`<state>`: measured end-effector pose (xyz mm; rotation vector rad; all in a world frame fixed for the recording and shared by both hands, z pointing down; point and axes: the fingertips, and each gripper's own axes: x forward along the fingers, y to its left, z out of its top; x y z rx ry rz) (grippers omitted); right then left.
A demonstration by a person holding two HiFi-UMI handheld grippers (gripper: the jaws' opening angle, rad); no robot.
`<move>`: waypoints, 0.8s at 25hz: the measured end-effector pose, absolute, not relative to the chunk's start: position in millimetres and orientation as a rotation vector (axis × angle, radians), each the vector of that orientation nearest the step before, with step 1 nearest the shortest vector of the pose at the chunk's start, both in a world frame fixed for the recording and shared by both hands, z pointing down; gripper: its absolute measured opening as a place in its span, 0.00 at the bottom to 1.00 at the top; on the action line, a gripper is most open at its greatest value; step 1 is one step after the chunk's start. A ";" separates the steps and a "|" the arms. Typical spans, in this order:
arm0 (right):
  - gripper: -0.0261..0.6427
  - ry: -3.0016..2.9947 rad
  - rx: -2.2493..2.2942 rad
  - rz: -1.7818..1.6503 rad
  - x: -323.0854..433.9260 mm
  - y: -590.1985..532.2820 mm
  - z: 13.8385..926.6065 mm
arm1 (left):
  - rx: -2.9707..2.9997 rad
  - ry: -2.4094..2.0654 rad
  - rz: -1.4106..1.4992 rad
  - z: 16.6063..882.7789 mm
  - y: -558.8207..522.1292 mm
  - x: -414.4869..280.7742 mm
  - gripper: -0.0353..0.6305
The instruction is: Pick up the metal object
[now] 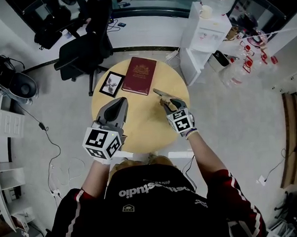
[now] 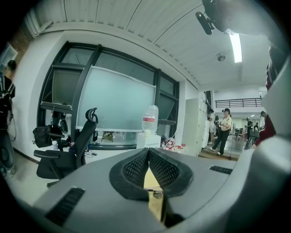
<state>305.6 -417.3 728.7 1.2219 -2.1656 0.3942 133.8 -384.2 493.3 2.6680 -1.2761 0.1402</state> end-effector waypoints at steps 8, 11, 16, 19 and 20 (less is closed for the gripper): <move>0.28 -2.103 1.154 0.357 309.5 -431.7 760.0 | 2.649 -1.287 0.154 505.1 -391.0 138.4 0.08; 0.28 -2.087 1.130 0.344 311.1 -437.8 772.0 | 2.649 -1.289 0.168 511.6 -394.6 140.6 0.08; 0.28 -2.069 1.114 0.343 314.2 -445.4 785.5 | 2.654 -1.304 0.188 513.8 -400.9 141.4 0.08; 0.28 -2.066 1.087 0.326 313.6 -449.0 791.2 | 2.649 -1.321 0.193 516.2 -403.7 139.7 0.08; 0.28 -2.064 1.080 0.317 314.7 -450.8 792.3 | 2.650 -1.322 0.191 516.7 -405.1 140.4 0.08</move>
